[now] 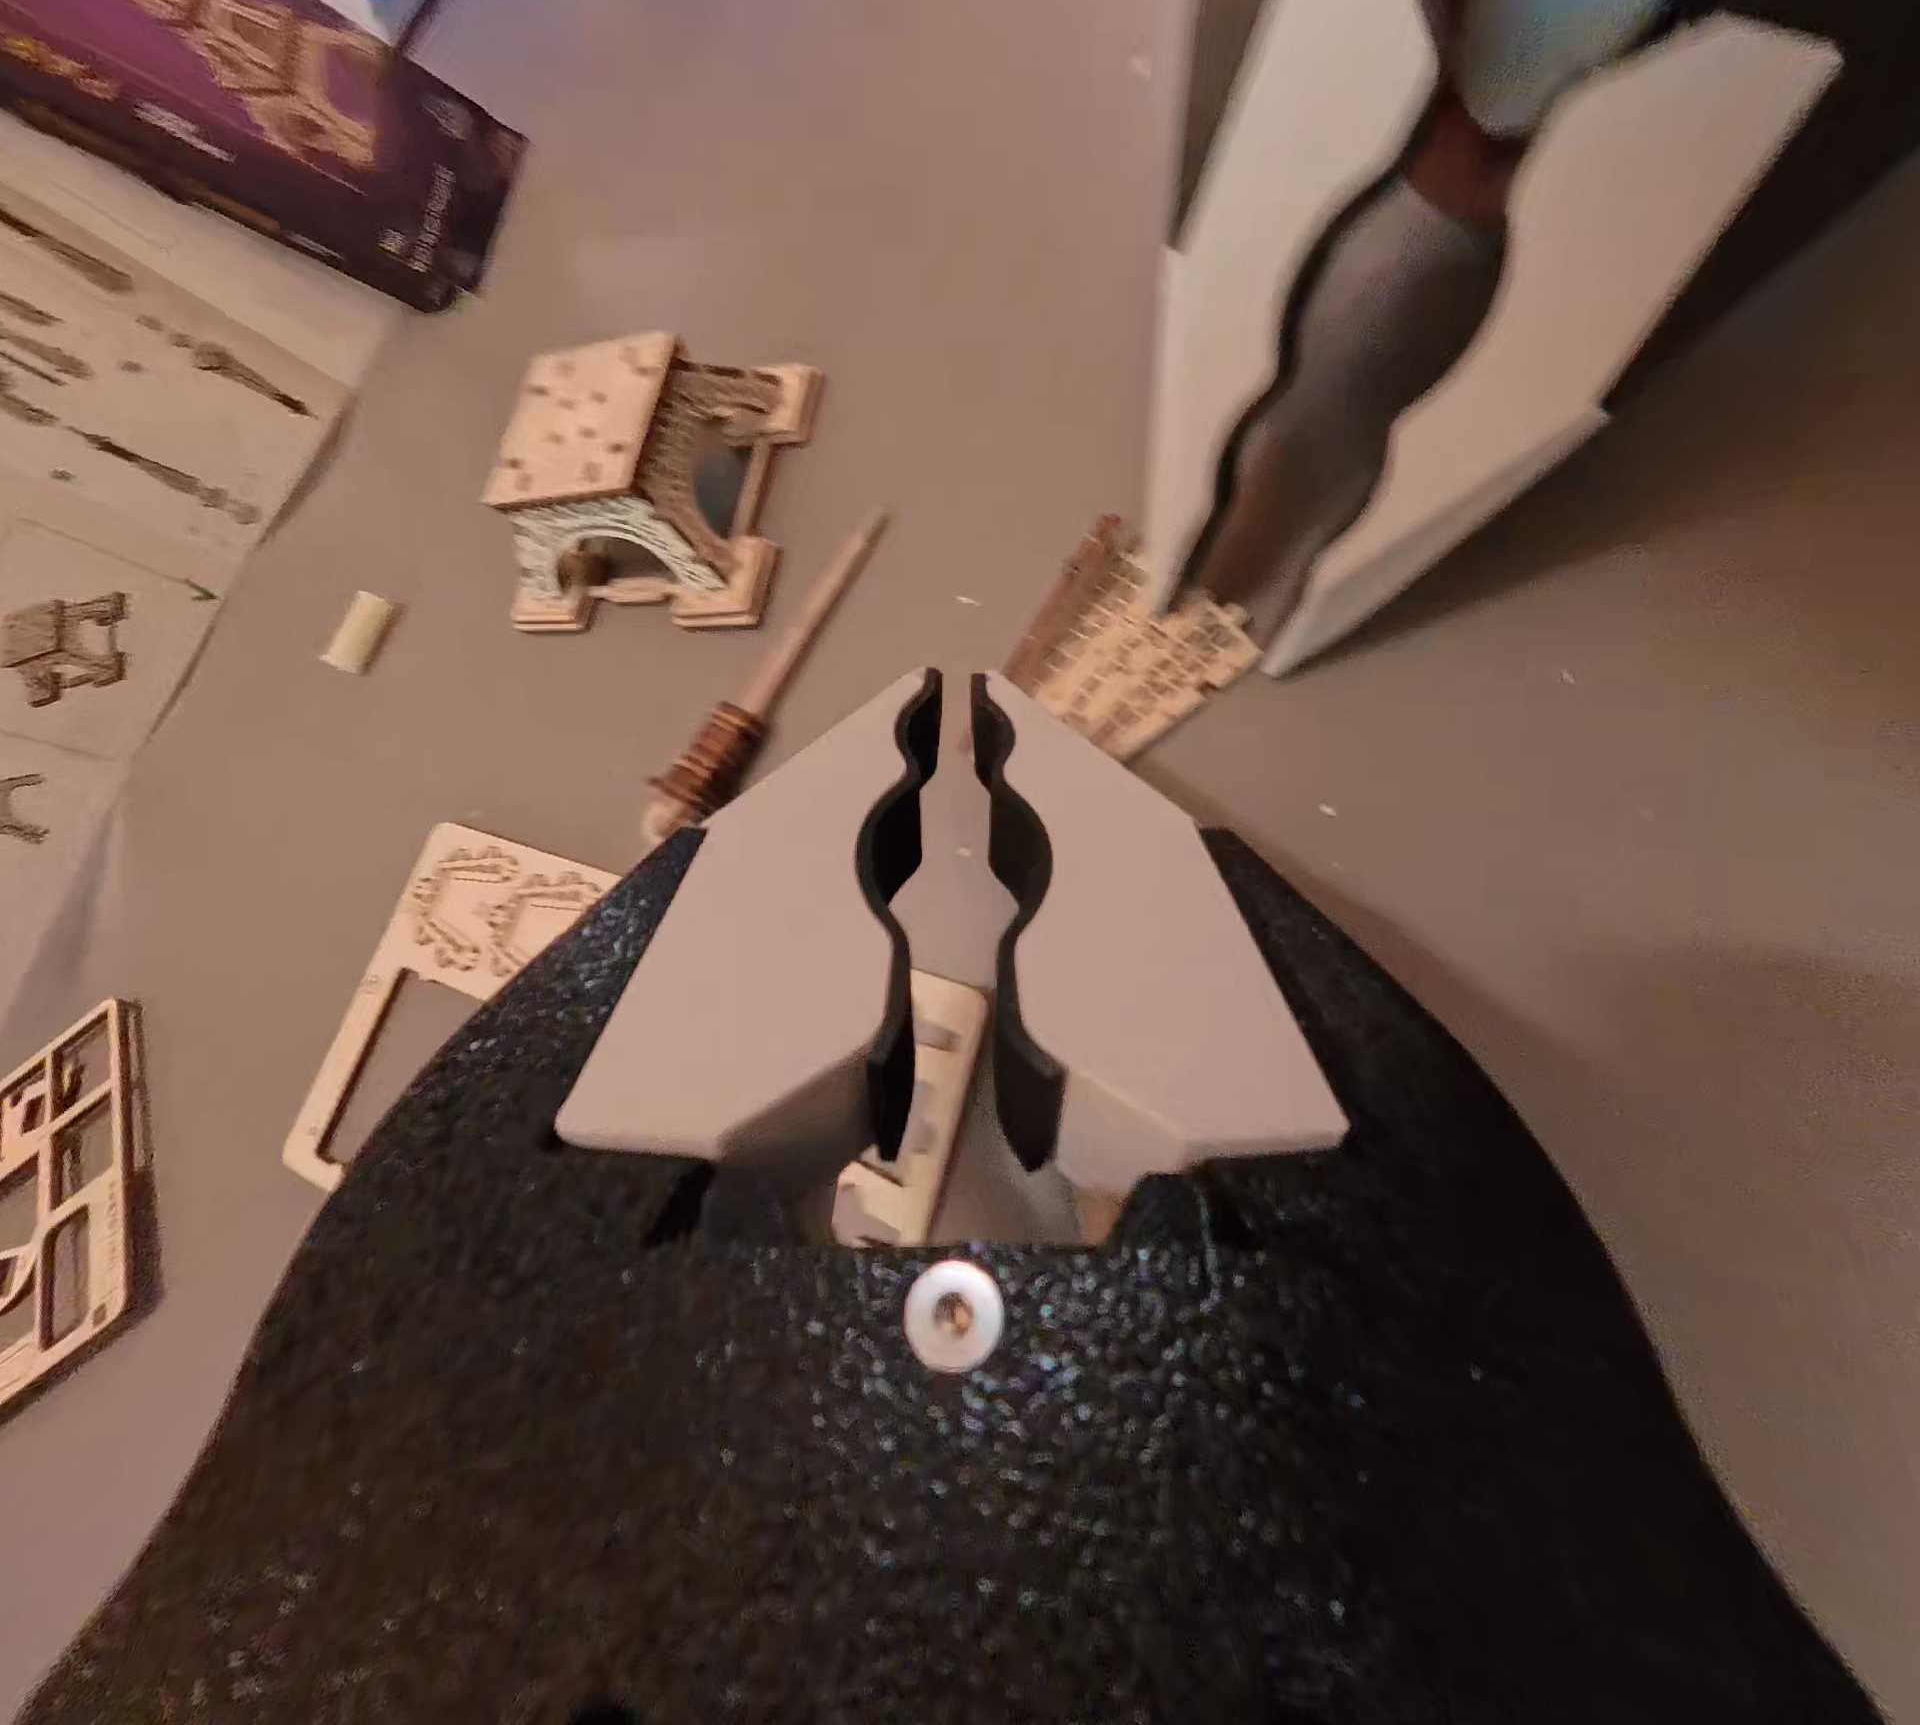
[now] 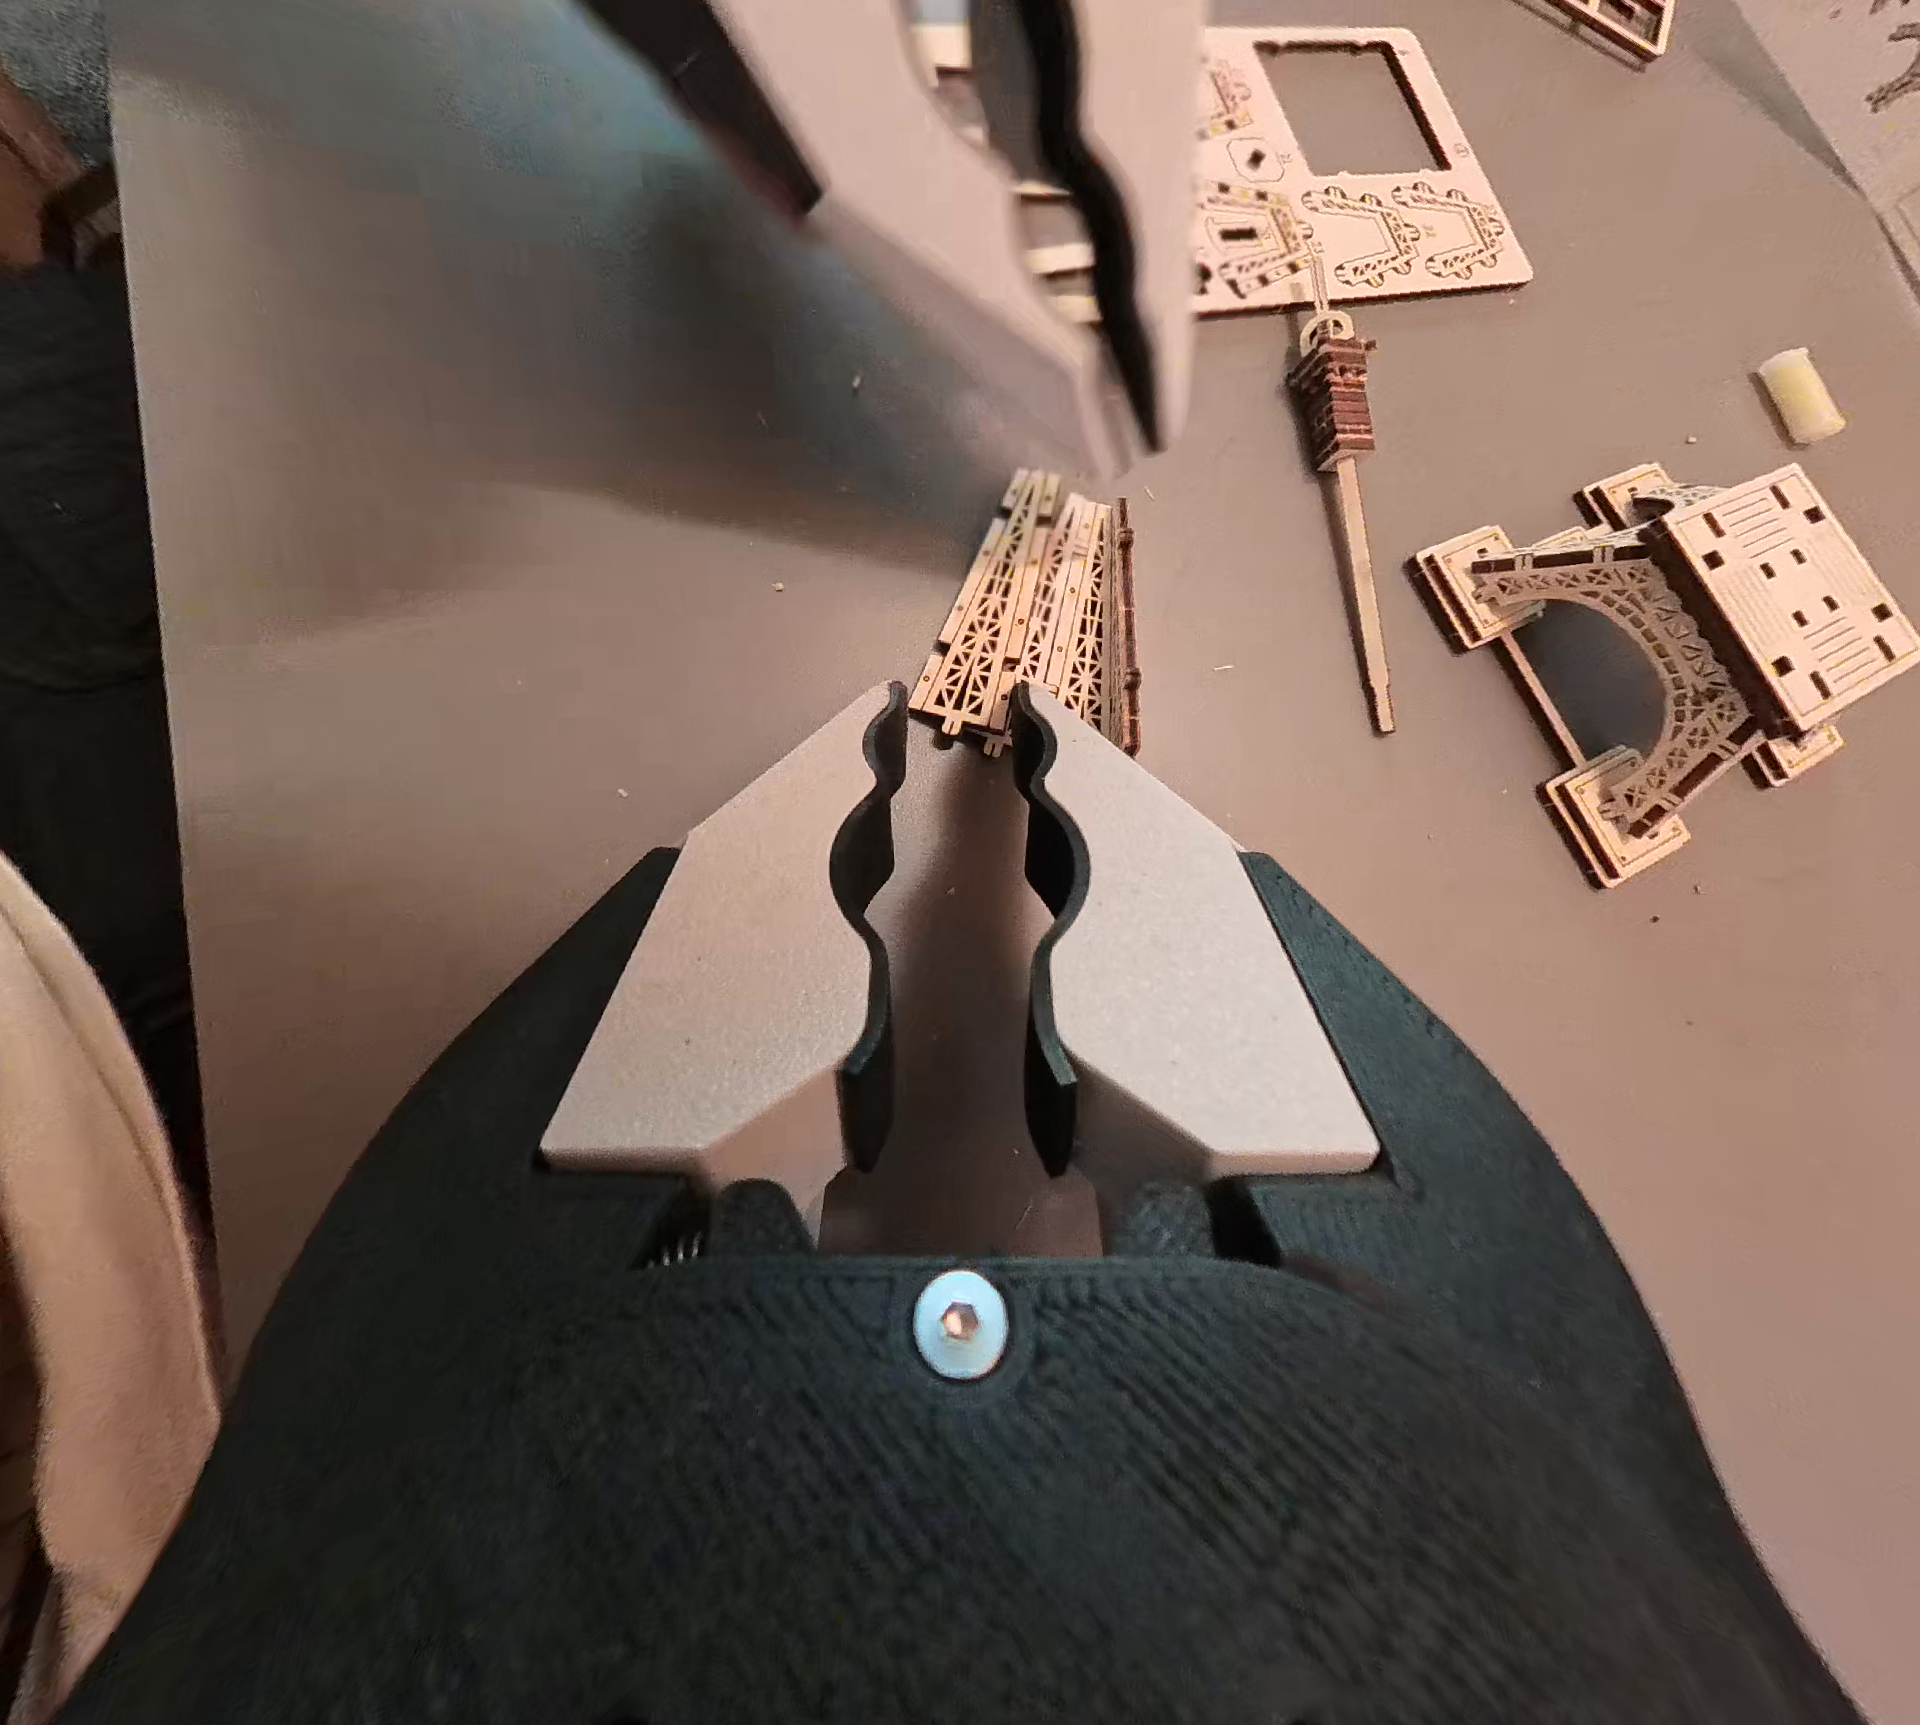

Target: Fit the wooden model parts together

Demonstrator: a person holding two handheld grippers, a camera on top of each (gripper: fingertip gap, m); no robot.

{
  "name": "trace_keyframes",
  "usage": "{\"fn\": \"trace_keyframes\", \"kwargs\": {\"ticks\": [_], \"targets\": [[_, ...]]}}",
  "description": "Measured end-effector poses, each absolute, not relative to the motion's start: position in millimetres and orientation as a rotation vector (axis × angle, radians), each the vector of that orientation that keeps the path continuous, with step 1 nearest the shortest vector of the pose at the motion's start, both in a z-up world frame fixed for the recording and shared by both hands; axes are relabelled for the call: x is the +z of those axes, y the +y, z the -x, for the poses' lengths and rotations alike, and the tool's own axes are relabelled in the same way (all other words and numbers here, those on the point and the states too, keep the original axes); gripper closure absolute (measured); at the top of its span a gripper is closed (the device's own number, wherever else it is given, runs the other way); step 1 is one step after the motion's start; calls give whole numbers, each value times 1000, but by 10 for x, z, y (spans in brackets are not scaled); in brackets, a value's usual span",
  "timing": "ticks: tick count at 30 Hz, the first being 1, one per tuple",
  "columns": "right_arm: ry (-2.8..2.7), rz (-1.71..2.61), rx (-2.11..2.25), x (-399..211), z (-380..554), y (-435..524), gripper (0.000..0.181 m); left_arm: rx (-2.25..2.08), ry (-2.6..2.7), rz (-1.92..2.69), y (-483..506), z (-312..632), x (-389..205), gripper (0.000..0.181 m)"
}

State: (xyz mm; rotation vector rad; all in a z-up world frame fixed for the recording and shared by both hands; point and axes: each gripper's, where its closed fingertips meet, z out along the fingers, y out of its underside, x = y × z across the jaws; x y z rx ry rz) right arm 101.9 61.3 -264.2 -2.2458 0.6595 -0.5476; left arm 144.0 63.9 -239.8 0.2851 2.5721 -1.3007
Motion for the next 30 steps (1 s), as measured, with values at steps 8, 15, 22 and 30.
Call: {"fn": "trace_keyframes", "kwargs": {"ticks": [8, 15, 22, 30], "targets": [[456, 2332, -533, -2642, -1014, 558, 163, -1207, 2924, -467, 516, -1489, -2544, 173], [496, 2331, -538, -2647, -1012, 551, 163, -1148, 2960, -301, 542, -1440, -2605, 181], [536, 2297, -538, -2650, -1002, 556, 164, -1190, 2896, 253, 589, -1425, -2602, 181], [489, 2324, -517, -2650, -987, 548, 164, -1226, 2814, 332, 599, -1431, -2598, 181]]}}
